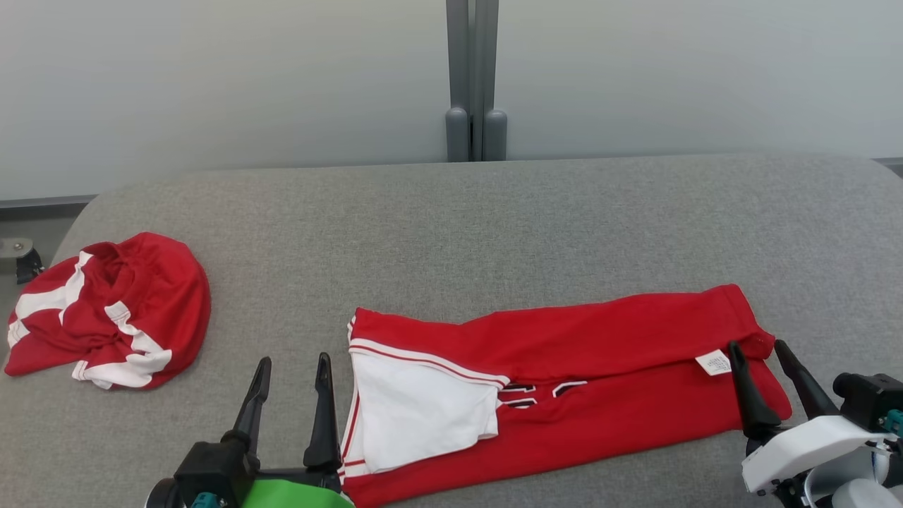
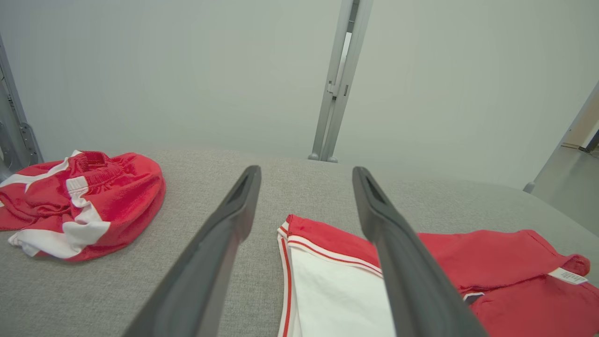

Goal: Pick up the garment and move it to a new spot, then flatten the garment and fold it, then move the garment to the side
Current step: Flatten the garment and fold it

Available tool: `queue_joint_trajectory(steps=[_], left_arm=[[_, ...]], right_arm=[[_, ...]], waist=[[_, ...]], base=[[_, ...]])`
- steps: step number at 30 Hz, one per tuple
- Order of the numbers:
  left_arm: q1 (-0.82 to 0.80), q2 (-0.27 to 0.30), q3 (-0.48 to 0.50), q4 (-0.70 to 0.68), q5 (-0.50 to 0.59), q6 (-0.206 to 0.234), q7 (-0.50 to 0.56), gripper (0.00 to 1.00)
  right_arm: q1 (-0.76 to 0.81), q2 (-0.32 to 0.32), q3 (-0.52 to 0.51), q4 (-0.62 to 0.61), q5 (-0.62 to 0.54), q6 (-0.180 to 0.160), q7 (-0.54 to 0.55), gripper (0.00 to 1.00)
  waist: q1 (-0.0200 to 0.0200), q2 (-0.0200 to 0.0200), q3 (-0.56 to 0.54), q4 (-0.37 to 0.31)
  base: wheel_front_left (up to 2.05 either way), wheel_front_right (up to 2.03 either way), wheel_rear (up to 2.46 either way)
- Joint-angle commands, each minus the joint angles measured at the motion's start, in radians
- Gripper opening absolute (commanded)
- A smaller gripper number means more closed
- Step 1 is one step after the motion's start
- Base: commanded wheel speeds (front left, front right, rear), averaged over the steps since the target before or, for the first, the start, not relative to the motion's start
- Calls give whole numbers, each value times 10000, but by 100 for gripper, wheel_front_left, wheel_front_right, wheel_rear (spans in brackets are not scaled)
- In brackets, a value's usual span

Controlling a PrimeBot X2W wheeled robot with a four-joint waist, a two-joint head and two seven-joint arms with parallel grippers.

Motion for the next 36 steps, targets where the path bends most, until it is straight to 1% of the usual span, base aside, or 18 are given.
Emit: queue_joint_trajectory(steps=[1, 4, 6, 10, 12, 15, 18, 22, 25, 29, 33, 36], left_arm=[[152, -151, 262, 103, 389, -161, -31, 100], [322, -583, 741, 350, 1397, -502, -33, 100], [425, -834, 924, 478, 1880, -774, -32, 100], [584, -1239, 1223, 562, 2598, -1335, -33, 100], [692, -1397, 1326, 560, 2900, -1528, -33, 100], [823, -1597, 1436, 494, 3289, -1713, -33, 100], [922, -1765, 1505, 457, 3580, -1856, -33, 100], [1025, -1965, 1465, 511, 3885, -2082, -34, 100], [929, -2060, 1414, 529, 4041, -2249, -34, 100], [720, -2171, 1402, 580, 4073, -2447, -34, 100], [609, -2236, 1436, 643, 4084, -2583, -34, 100], [531, -2270, 1458, 653, 4088, -2616, -34, 100]], right_arm=[[121, 125, -13, 82, -104, -13, -88, 100], [238, 382, -41, 208, -220, -15, -151, 100], [290, 513, -140, 191, -288, -15, -144, 100], [458, 715, -356, 230, -350, -15, -146, 100], [478, 713, -547, 400, -387, -15, -146, 100], [357, 815, -1138, 1074, -222, -15, -123, 100], [-53, 870, -1940, 1846, -21, -13, 202, 100], [-562, 461, -2628, 2765, -284, -13, 786, 100], [-1123, 107, -2979, 3336, -687, -13, 1380, 100], [-1671, -210, -3037, 3888, -1159, -13, 1974, 100], [-1911, -132, -2979, 4561, -1368, -15, 2479, 100], [-1936, 121, -2857, 4986, -1342, -12, 2792, 100]], waist=[[1, 0, -129, 80], [1, 0, -177, 182], [1, 0, -171, 258], [1, 0, -106, 482], [1, 0, -47, 614], [1, 0, 40, 838], [1, 0, 144, 1147], [1, 0, 336, 1475], [1, 0, 633, 1641], [1, 0, 954, 1800], [1, 0, 1066, 1894], [1, 0, 1124, 1921]], base=[[0, 0, 0], [0, 0, 0], [0, 0, 0], [0, 0, 0], [0, 0, 0], [0, 0, 0], [0, 0, 0], [0, 0, 0], [0, 0, 0], [0, 0, 0], [0, 0, 0], [0, 0, 0]])
